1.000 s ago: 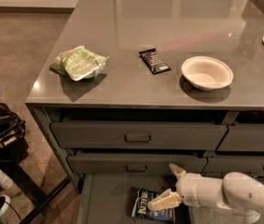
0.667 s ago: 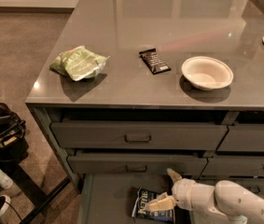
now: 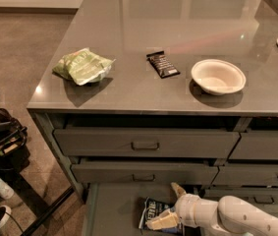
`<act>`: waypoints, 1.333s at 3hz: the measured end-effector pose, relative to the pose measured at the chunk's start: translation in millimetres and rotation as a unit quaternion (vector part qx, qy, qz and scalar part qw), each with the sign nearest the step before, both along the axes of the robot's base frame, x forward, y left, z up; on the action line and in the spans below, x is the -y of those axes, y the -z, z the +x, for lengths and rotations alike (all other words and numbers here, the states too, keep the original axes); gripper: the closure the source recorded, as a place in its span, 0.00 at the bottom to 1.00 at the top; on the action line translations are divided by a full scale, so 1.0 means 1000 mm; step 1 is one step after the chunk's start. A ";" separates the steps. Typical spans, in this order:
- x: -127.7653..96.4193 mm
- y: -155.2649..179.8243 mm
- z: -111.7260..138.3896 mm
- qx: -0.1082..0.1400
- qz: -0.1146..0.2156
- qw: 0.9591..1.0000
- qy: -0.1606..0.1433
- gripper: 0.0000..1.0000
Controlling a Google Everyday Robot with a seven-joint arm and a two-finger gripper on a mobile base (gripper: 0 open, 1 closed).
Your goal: Pick blue chip bag from bottom drawer and place on counter
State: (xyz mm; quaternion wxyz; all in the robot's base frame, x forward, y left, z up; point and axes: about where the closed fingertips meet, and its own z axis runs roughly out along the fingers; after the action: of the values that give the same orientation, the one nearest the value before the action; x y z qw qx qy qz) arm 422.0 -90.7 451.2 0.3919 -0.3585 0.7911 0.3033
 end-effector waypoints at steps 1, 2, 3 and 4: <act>0.015 0.036 0.008 0.045 -0.058 0.997 0.013 0.00; 0.034 0.071 0.023 0.076 -0.096 0.992 0.018 0.00; 0.035 0.074 0.024 0.079 -0.099 0.992 0.019 0.00; 0.032 0.085 0.024 0.073 -0.090 0.993 0.021 0.00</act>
Offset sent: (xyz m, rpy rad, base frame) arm 0.0448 -0.0649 -0.1111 -0.2942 -0.2315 -0.0636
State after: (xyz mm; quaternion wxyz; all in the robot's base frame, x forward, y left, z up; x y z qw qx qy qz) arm 445.7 -122.7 366.7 0.4213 -0.3971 0.7916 0.1954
